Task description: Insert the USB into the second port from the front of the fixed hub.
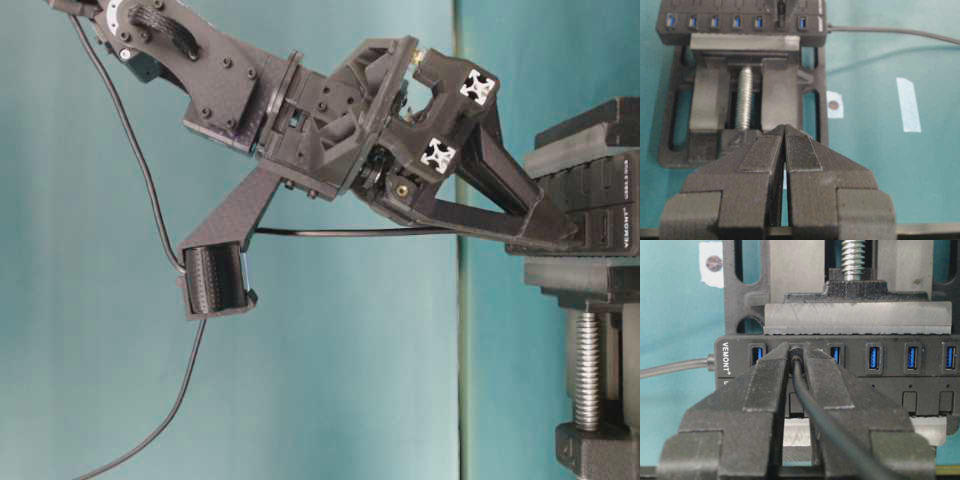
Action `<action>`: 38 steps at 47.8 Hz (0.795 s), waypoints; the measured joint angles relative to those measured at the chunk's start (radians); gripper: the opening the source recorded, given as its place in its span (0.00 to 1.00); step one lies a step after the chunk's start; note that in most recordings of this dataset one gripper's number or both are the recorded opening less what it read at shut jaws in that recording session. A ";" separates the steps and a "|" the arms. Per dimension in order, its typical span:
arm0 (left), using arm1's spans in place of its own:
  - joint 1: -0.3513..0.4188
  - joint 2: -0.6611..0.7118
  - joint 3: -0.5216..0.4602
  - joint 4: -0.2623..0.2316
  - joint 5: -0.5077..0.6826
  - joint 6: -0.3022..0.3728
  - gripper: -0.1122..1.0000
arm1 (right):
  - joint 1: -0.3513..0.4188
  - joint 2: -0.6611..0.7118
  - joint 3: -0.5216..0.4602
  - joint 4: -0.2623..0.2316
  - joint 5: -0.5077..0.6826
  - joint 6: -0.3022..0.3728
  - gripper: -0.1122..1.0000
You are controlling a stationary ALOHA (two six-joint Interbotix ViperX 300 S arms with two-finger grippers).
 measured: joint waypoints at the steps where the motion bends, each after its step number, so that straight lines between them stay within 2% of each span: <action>1: 0.000 -0.002 0.002 0.000 0.000 0.000 0.10 | 0.000 0.000 0.000 0.000 0.000 0.000 0.16; 15: 0.000 -0.002 0.000 0.002 0.000 0.000 0.10 | 0.000 0.002 -0.003 0.000 -0.006 0.000 0.17; 25: 0.000 0.000 0.000 0.000 0.000 0.000 0.10 | 0.002 0.006 0.005 0.000 -0.054 0.000 0.26; 28: 0.000 -0.002 0.002 0.000 0.000 0.000 0.10 | 0.002 0.005 0.006 0.000 -0.066 0.000 0.33; 33: 0.000 -0.002 0.000 0.000 0.000 0.000 0.10 | 0.000 0.005 0.008 -0.002 -0.071 0.000 0.51; 38: 0.000 0.000 0.000 0.000 0.000 0.000 0.10 | -0.002 0.006 0.006 0.000 -0.072 0.003 0.74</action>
